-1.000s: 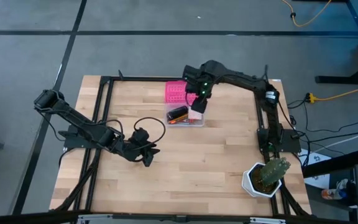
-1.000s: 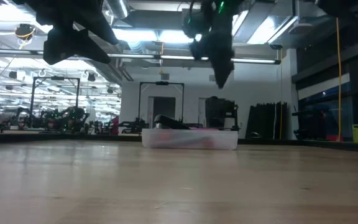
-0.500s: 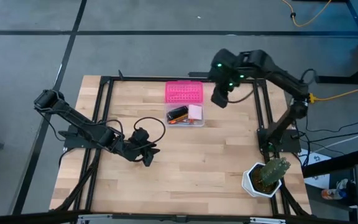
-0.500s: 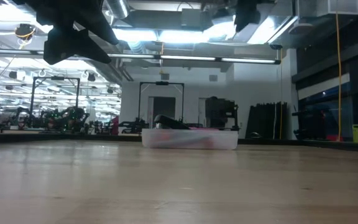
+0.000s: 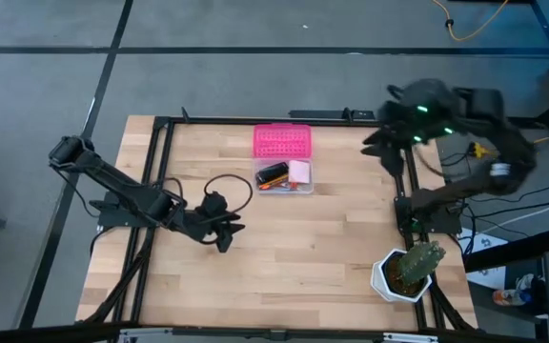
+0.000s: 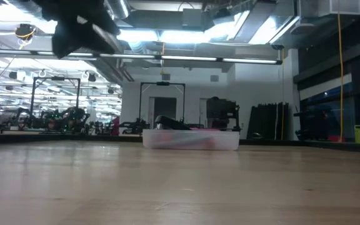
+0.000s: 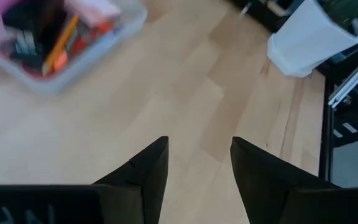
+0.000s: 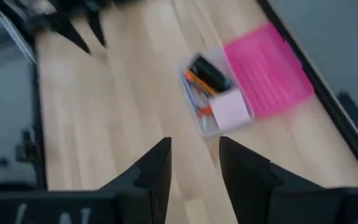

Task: Pack school essentials
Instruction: Return to Home Position

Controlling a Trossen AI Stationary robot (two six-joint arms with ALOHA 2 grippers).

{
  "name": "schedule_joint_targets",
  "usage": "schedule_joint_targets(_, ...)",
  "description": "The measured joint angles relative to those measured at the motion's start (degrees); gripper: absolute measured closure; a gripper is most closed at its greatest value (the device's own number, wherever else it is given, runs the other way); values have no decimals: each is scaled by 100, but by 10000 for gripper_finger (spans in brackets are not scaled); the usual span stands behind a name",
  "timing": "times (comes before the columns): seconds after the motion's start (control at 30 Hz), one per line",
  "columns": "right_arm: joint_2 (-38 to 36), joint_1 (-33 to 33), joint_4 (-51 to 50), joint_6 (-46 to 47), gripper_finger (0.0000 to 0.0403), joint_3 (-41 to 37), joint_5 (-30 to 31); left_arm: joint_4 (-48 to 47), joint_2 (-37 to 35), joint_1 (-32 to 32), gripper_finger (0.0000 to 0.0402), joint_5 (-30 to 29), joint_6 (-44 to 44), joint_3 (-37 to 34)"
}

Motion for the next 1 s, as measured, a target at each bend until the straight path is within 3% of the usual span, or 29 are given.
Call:
schedule_joint_targets(0.1,-899,252,800,340,267,-970,121,5,-256,147,237,-2,525,0)
schedule_joint_targets(0.23,-2218,537,2465,832,267,-3034,43,7,-712,413,237,165,1733,0)
schedule_joint_targets(0.33,-2963,664,3877,1402,267,-4501,-104,8,-997,729,237,570,2959,0)
schedule_joint_targets(0.47,-3514,758,5268,2123,267,-5841,-189,73,-1282,1348,237,1161,3800,-135)
schedule_joint_targets(0.57,-3708,833,5739,2485,267,-6355,-262,258,-1631,1791,237,1605,4119,-536)
schedule_joint_targets(0.73,-3781,903,5793,2812,267,-6609,-247,1576,-2405,2419,237,2206,4108,-1744)
schedule_joint_targets(1.0,-3783,937,5953,2812,267,-6395,-247,1825,-3836,2552,237,2281,3916,-2813)
